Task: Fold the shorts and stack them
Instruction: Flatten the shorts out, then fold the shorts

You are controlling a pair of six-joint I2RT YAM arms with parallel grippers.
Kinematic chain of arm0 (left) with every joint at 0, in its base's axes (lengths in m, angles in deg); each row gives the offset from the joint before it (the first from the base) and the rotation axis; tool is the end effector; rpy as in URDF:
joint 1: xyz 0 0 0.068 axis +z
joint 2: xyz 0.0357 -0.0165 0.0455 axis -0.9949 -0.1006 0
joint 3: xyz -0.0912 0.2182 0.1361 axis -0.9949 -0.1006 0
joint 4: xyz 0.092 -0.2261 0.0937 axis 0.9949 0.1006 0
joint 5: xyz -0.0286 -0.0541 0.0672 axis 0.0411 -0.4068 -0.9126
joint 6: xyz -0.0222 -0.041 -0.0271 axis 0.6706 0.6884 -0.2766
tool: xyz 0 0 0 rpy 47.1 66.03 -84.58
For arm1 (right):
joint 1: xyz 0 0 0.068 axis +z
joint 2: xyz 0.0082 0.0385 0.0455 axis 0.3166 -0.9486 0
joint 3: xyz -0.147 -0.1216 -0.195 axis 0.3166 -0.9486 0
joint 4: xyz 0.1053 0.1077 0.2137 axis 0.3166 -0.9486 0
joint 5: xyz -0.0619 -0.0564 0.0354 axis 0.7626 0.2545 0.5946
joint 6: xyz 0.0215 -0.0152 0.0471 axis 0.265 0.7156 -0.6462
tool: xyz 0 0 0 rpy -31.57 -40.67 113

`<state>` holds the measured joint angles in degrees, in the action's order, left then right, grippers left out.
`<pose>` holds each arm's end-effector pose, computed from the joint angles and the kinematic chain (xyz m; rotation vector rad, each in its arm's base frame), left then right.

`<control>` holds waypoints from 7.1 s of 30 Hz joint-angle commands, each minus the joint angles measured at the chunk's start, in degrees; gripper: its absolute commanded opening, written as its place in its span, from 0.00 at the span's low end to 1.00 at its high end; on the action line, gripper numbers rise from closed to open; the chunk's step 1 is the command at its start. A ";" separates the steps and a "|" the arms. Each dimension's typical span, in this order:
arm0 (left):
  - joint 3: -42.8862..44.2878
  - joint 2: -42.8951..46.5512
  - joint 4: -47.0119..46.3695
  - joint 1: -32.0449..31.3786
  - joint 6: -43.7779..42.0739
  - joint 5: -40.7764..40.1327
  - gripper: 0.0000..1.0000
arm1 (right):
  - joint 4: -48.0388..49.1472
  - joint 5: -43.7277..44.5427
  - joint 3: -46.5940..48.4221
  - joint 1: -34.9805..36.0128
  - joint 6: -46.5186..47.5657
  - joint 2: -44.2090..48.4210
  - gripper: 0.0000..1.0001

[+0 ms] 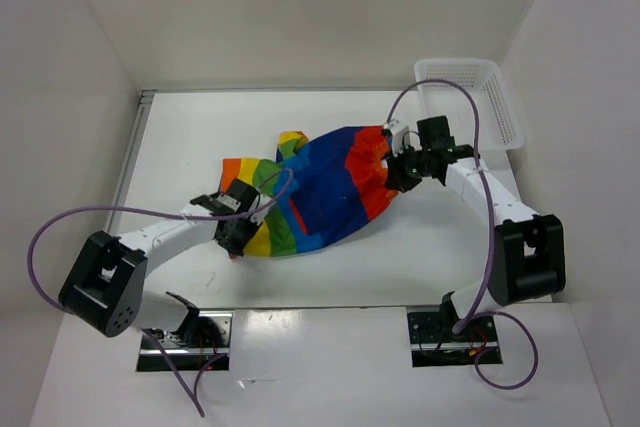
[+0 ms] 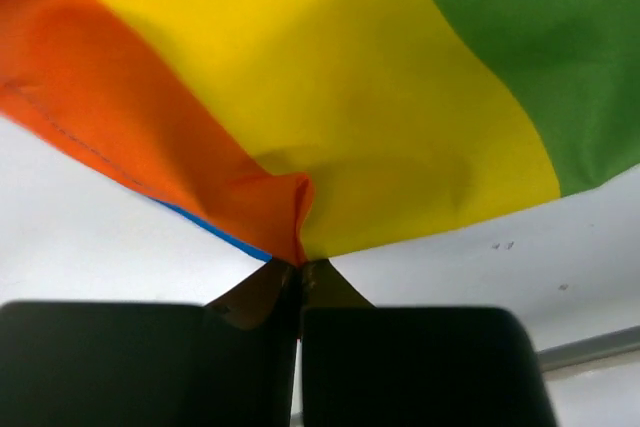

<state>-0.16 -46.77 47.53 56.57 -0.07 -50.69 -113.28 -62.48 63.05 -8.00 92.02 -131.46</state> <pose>0.2042 -0.1047 0.1613 0.6510 2.7178 -0.0390 0.2923 0.0698 0.2429 -0.8532 2.3083 0.4869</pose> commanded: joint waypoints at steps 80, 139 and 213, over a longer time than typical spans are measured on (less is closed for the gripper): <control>42.95 -19.36 10.82 4.13 -0.14 -3.53 0.92 | 10.01 25.88 22.72 -0.71 -17.65 -17.78 0.59; 16.98 -21.60 19.72 18.17 -0.14 16.10 0.58 | -3.25 -2.15 4.94 -2.37 8.56 -15.30 0.71; 133.35 -76.26 19.72 19.49 -0.14 -7.02 0.27 | -9.49 -16.14 45.70 -13.97 -24.12 -30.34 0.68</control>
<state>133.15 -121.17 72.68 75.54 0.17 -56.16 -129.30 -81.63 100.73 -22.20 72.48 -162.50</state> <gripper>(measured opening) 0.231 0.661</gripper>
